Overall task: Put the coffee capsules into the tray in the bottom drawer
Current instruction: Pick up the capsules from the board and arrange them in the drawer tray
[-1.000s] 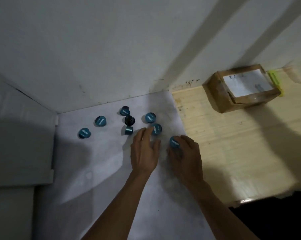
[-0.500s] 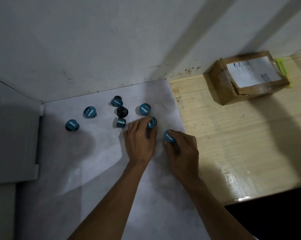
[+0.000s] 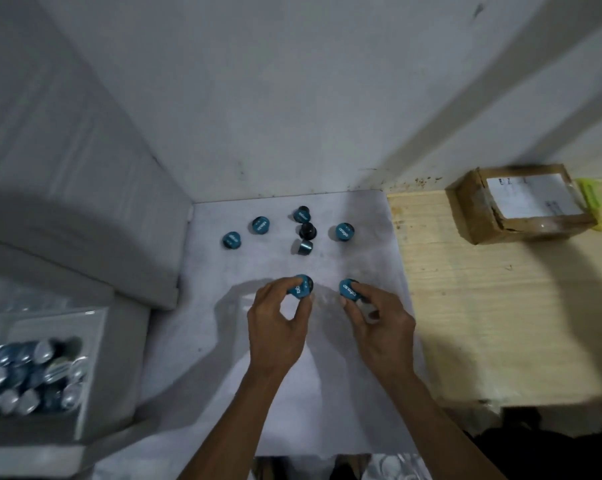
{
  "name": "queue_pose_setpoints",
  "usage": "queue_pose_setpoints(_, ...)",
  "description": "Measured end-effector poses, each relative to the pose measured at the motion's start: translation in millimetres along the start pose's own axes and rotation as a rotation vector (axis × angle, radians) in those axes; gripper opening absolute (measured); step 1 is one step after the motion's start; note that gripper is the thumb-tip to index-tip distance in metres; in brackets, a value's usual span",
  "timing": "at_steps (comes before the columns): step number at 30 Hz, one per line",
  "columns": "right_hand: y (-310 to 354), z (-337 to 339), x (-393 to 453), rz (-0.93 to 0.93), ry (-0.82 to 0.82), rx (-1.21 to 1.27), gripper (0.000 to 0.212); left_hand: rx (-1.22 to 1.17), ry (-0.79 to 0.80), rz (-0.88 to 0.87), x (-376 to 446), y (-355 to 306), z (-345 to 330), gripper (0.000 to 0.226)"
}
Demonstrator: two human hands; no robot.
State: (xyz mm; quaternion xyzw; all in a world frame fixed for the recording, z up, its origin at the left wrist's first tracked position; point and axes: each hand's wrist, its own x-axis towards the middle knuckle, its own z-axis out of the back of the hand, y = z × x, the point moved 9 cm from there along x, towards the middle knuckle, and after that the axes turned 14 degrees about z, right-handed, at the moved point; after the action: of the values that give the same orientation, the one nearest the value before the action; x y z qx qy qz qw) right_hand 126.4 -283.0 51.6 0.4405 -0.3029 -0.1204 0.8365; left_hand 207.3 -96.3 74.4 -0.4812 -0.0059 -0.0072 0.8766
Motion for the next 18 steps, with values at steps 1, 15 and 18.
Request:
queue_pose_setpoints(1, 13, -4, -3, -0.004, 0.019, 0.018, 0.026, 0.0, -0.017, -0.001, -4, -2, 18, 0.026)
queue_pose_setpoints(15, 228, -110, -84, 0.179, 0.119, 0.194, 0.027, 0.033, -0.132, -0.069, -63, 46, 284, 0.026)
queue_pose_setpoints(18, 261, -144, -115, 0.16, 0.154, 0.216, 0.027, 0.017, -0.16, -0.057, -72, 77, 342, 0.031)
